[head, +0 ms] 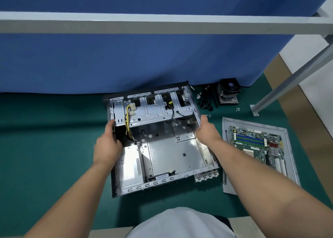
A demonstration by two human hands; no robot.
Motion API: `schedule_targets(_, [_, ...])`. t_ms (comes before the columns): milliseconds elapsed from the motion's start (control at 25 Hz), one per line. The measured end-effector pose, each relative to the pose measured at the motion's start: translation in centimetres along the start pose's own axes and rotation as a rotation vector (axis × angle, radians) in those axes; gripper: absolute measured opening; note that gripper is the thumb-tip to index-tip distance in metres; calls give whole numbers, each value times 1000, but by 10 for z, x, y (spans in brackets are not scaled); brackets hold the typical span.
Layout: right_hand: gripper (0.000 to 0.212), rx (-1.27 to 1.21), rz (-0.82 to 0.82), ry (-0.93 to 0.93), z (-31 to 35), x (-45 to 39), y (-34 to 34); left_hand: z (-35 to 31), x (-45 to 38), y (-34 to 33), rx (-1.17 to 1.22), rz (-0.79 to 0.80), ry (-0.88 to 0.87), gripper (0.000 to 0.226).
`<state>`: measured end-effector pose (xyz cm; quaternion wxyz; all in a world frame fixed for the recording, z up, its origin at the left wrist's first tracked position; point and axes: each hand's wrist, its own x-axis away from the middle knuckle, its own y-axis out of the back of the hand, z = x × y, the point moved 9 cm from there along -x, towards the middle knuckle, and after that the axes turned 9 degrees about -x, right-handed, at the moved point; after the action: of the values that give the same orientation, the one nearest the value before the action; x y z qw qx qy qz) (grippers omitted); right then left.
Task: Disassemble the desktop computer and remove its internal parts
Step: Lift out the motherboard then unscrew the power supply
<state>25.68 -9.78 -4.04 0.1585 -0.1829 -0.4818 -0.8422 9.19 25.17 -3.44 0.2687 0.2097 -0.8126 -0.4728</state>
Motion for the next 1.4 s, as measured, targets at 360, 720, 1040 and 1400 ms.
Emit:
schedule_targets(360, [25,75,-18,-9,-14,29,-12,-10,-30,6,-180,79,-142,63])
schedule_targets(720, [36,11,-124,-100,-30,41,-14,19,-37,3,212,267,-99,65])
schedule_targets(1040, [72,-27,-231,23,-7,22,-11,-8,-67,49,-214,57,-404,20])
schedule_targets(1400, [68,-18,-280,28,-9,21,-10,-53,-106,73,-636,-317,-484,25])
